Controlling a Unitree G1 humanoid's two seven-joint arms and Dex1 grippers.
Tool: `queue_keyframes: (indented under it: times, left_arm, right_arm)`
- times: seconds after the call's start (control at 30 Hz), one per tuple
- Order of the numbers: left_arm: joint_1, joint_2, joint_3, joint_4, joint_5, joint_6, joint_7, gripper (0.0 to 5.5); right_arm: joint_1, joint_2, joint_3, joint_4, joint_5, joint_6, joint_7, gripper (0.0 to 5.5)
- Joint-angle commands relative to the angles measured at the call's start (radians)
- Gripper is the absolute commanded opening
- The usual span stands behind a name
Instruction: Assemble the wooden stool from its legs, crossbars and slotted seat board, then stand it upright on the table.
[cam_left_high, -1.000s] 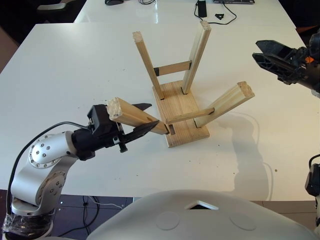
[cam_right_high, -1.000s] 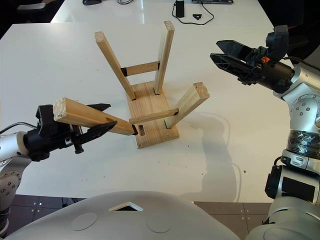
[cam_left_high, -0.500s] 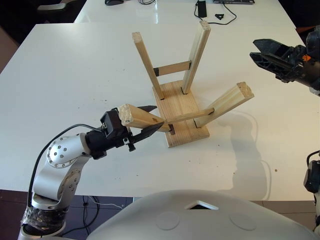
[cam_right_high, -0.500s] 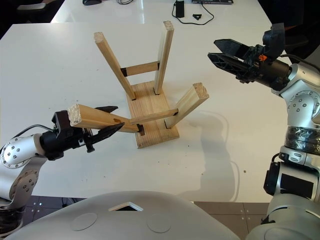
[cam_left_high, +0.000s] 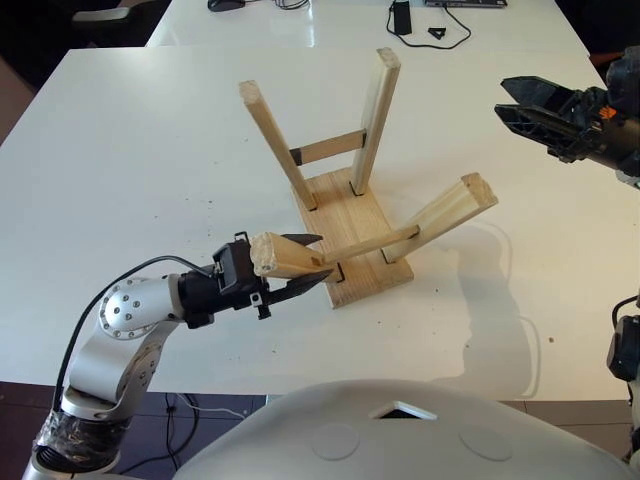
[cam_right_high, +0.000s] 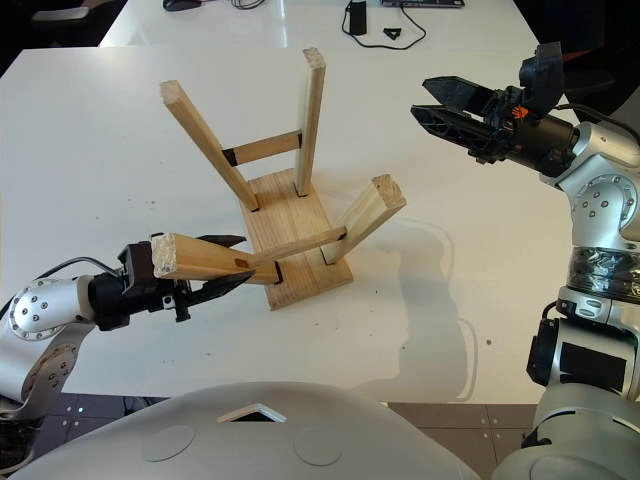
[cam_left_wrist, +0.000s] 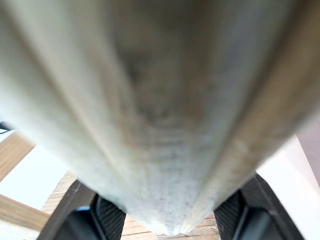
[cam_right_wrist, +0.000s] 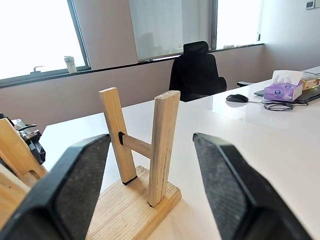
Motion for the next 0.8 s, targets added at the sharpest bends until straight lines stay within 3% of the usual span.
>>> queue_keyframes:
  times: [0.03, 0.4, 0.67, 0.8]
  left_arm:
    - [0.002, 0.064, -0.031, 0.090, 0.090, 0.088, -0.003, 2.04]
    - [-0.143, 0.096, -0.147, 0.024, 0.143, 0.233, 0.081, 2.04]
    - [-0.317, 0.022, -0.224, 0.129, 0.152, 0.354, 0.219, 2.04]
    - [-0.352, -0.004, -0.266, 0.163, 0.166, 0.398, 0.263, 2.04]
  right_arm:
    - [-0.002, -0.003, 0.002, -0.014, -0.016, -0.014, 0.002, 3.03]
    - [0.043, 0.033, -0.015, -0.140, -0.002, -0.016, -0.058, 3.03]
    - [-0.066, 0.145, -0.130, -0.470, 0.282, 0.087, -0.419, 3.03]
    - [-0.054, 0.179, -0.080, -0.637, 0.398, 0.120, -0.565, 3.03]
